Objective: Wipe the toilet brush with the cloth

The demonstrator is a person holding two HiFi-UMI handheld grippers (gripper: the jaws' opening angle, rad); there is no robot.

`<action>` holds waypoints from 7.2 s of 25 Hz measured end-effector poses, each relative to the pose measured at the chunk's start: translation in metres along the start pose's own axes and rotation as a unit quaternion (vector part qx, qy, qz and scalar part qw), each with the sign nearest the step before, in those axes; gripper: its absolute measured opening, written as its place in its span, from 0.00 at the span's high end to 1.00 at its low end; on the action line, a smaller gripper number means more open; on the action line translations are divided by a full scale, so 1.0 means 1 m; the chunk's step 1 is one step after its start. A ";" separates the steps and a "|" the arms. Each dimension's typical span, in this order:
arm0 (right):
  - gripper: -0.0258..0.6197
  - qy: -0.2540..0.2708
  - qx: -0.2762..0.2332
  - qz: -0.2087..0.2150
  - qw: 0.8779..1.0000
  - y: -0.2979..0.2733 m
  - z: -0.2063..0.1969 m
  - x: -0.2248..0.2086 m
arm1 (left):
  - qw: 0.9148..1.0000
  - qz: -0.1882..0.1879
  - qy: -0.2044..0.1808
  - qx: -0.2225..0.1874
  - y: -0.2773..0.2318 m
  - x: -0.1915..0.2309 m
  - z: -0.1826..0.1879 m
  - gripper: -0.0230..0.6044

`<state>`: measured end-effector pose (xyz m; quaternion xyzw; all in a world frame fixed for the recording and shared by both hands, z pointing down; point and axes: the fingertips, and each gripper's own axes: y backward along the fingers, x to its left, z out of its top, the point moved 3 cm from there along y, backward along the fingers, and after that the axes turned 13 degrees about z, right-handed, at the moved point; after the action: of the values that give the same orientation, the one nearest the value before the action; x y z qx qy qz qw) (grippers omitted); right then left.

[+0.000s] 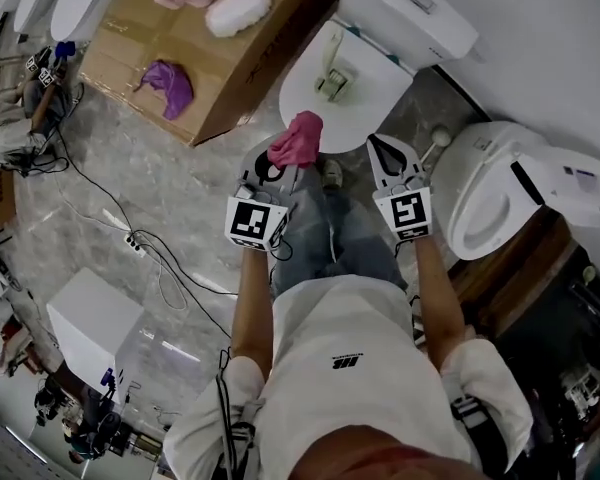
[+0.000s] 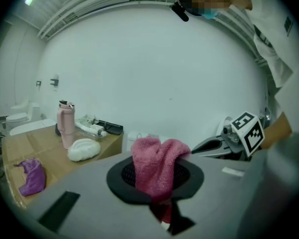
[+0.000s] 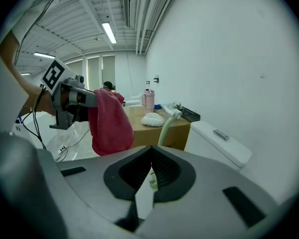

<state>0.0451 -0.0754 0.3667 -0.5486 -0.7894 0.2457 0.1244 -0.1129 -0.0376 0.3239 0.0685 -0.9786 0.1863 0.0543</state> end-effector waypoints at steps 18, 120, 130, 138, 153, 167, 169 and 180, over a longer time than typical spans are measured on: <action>0.96 -0.010 0.040 -0.030 0.999 -0.102 -0.096 -0.050 | 0.999 -0.026 0.006 0.035 -0.112 0.030 -0.100 0.88; 0.93 0.028 0.102 0.064 0.992 -0.250 -0.202 -0.098 | 0.992 -0.097 -0.022 -0.081 -0.231 0.009 -0.040 0.75; 0.93 0.027 0.100 0.058 0.993 -0.249 -0.201 -0.098 | 0.994 -0.096 -0.036 -0.043 -0.234 0.008 -0.086 0.81; 0.93 0.029 0.092 0.053 0.994 -0.249 -0.202 -0.099 | 0.995 -0.097 -0.029 -0.015 -0.244 0.007 -0.135 0.85; 0.93 0.032 0.080 0.050 0.995 -0.247 -0.204 -0.099 | 0.993 -0.096 -0.038 0.049 -0.269 0.004 -0.216 0.85; 0.93 0.032 0.083 0.051 0.995 -0.248 -0.203 -0.100 | 0.992 -0.098 -0.049 0.065 -0.272 0.005 -0.211 0.85; 0.93 0.031 0.085 0.051 0.995 -0.248 -0.203 -0.099 | 0.992 -0.100 -0.050 0.059 -0.268 0.005 -0.201 0.85; 0.93 0.028 0.097 0.057 0.993 -0.249 -0.201 -0.099 | 0.996 -0.088 -0.016 0.010 -0.246 0.011 -0.121 0.85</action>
<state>-0.0257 -0.1855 0.6754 -0.5845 -0.7257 0.3125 0.1848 -0.0759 -0.2205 0.5251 0.1581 -0.9675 0.1898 0.0538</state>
